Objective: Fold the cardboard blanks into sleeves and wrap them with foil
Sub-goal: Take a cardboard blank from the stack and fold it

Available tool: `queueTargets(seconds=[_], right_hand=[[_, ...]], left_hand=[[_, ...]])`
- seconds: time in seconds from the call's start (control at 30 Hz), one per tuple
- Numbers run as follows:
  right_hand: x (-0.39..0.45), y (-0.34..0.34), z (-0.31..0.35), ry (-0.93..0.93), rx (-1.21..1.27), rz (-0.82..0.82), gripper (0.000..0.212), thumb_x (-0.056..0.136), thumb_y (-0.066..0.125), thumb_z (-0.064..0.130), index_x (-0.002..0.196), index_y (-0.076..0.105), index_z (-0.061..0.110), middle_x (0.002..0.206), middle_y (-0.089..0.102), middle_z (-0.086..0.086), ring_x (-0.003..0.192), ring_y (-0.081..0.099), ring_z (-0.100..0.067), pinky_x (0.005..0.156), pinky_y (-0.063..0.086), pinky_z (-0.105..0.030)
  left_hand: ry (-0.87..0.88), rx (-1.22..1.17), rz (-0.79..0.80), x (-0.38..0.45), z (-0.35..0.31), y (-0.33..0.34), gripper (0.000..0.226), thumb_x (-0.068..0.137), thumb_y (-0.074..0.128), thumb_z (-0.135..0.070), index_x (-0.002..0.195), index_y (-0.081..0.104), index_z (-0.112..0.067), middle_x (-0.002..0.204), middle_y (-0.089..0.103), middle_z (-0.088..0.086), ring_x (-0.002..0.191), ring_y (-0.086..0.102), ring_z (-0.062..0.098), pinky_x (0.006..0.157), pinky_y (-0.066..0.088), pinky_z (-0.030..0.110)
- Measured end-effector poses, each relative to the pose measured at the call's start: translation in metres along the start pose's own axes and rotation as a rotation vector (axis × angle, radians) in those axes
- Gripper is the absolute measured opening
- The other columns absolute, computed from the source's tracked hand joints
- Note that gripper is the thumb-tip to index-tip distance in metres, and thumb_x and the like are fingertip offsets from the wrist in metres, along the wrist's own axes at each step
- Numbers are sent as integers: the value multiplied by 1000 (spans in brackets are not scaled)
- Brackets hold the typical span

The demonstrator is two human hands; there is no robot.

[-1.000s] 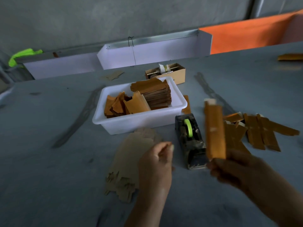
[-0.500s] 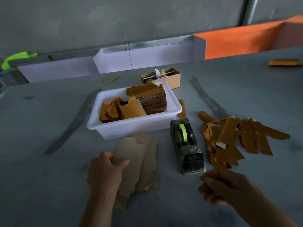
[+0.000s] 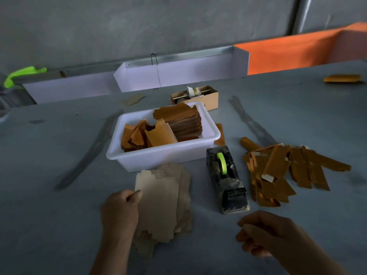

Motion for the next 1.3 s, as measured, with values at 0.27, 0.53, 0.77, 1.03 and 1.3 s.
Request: queueTargets(seconds=[0.27,0.53,0.77,1.03,1.3], right_hand=[[-4,9,10,-50,34,51,12,89,56,5,91,66,11,78,74,-2,72,70,-15,59,51,-18],[0,38,37,-129,318,63,19,76,61,30,87,71,19,81,74,-1,78,71,-15,63,56,-24],[3,37,39,-136,333,-44,10,70,68,23,66,69,14,67,69,0,65,65,-14,58,52,-25],[-2,32,34,-201,43,-241,4,80,68,23,84,68,25,69,68,8,64,61,-4,55,45,-17],[-10,25,38,-290,-145,-353,11,79,67,30,82,59,38,72,65,22,66,60,5,50,42,-10]], left_hand=[[78,-354,-71,-34,-50,-26,24,88,64,-24,66,68,-16,62,62,0,64,53,18,63,38,32],[-86,-797,349,-80,-77,-3,15,79,71,-23,70,72,-11,67,67,12,65,55,22,65,42,36],[-105,-828,587,-93,-84,7,32,53,84,-26,83,75,-19,78,75,10,70,71,27,60,56,35],[-66,-638,459,-99,-84,16,40,53,73,-41,87,73,-19,74,74,-1,72,71,17,71,59,40],[-11,-662,461,-101,-87,19,15,71,79,-25,85,74,-26,74,75,-5,68,70,9,61,54,24]])
Point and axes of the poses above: each hand's wrist, its own x-axis towards the middle knuckle, its own y-axis out of the palm, z = x × y, the point moved 3 cm from there along x, towards the middle knuckle
